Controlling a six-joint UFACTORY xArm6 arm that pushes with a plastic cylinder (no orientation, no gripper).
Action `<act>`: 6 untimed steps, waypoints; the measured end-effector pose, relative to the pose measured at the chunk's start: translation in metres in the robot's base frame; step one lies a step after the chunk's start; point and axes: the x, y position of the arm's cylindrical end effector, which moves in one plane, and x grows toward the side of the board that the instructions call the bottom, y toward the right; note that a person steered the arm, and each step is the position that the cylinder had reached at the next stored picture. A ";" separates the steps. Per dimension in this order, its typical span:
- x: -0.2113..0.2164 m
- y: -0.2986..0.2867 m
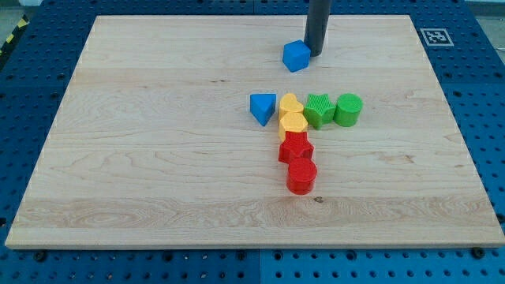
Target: Slide the blue cube left and down
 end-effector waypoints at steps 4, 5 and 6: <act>0.019 -0.001; 0.031 -0.001; 0.038 -0.001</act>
